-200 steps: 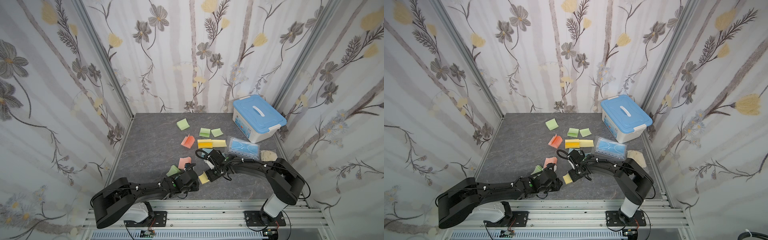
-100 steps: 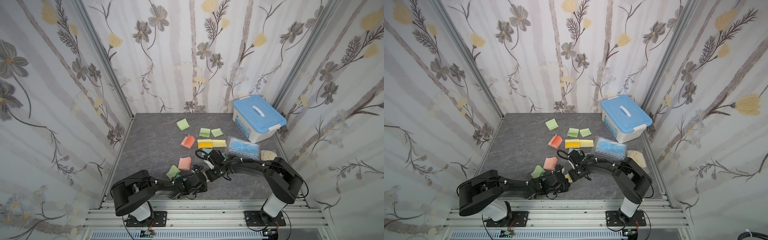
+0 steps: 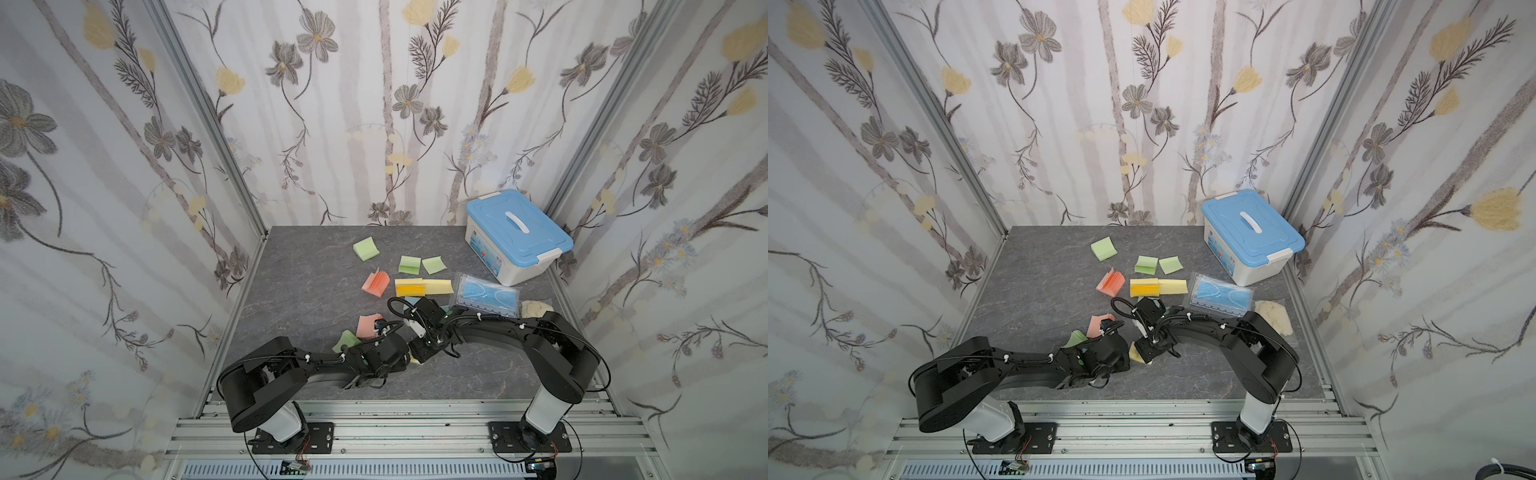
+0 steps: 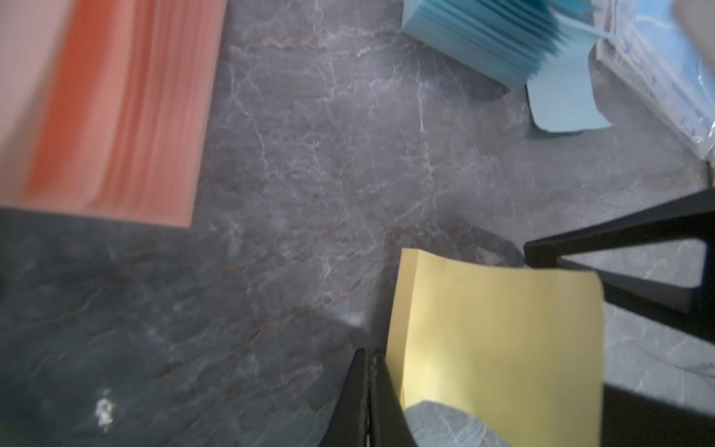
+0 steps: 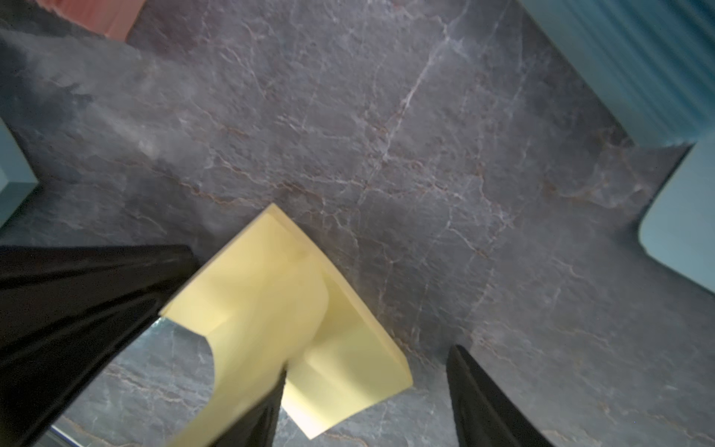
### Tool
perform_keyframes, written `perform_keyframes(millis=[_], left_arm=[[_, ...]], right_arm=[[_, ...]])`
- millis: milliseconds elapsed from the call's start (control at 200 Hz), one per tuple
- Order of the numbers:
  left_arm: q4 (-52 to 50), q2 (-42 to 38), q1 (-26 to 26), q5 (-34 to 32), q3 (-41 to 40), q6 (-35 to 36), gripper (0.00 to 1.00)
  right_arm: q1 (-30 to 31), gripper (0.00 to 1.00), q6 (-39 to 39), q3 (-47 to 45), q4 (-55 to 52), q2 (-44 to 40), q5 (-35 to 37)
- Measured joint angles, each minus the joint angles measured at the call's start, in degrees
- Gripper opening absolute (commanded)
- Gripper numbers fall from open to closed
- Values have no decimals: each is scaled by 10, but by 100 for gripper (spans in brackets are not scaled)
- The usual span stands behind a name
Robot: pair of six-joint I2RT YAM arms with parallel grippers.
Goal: Tear off pages from different memo pads
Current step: Pick up the memo pad from the center of the board.
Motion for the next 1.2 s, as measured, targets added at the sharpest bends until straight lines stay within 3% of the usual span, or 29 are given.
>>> perform_keyframes(millis=[380, 595, 799, 1204], left_arm=[[168, 108, 54, 68, 33, 4, 6], [179, 126, 78, 115, 56, 13, 5], [74, 47, 93, 96, 26, 43, 7], [-92, -200, 96, 14, -43, 88, 16]], right_arm=[[-24, 67, -4, 0, -11, 2, -15], [-38, 64, -14, 0, -11, -2, -10], [-38, 59, -30, 2, -13, -12, -24], [-38, 44, -74, 27, -35, -14, -30]])
